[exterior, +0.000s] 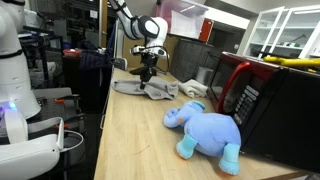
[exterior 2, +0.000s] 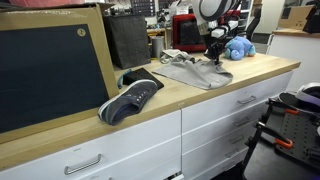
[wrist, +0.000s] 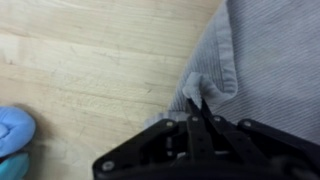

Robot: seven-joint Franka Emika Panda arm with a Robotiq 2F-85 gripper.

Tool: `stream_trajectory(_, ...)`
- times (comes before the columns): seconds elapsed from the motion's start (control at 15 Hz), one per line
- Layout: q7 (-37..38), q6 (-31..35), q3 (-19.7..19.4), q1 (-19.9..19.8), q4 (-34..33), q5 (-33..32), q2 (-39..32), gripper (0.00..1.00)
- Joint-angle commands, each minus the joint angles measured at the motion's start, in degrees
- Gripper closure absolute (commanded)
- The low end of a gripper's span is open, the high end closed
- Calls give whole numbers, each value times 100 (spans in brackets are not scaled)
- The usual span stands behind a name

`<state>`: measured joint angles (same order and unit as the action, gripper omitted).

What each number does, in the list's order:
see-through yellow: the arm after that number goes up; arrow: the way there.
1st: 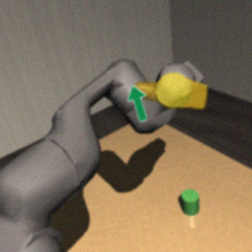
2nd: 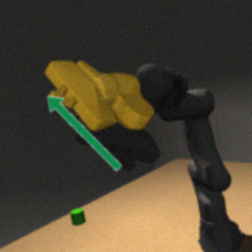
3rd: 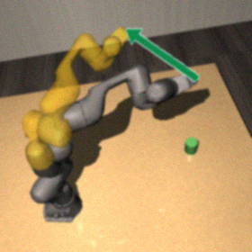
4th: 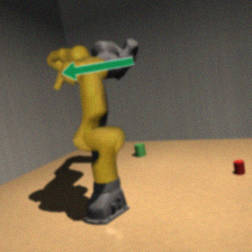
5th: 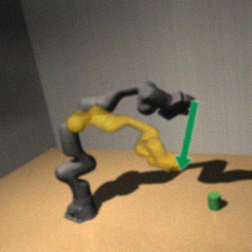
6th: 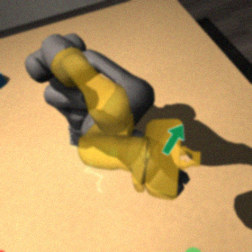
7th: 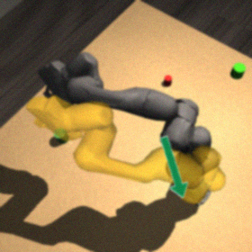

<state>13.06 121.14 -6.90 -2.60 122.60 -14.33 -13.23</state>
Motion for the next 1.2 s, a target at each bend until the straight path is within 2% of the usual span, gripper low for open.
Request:
stream_trajectory(0.0,113,-15,-110,27,-83,-617,36,99)
stream_trajectory(0.67,-186,-36,-363,-190,593,-1954,332,99)
stream_trajectory(0.93,-236,-226,-198,-98,854,-2147,612,99)
stream_trajectory(1.13,-702,-184,-37,-94,1068,-2187,862,99)
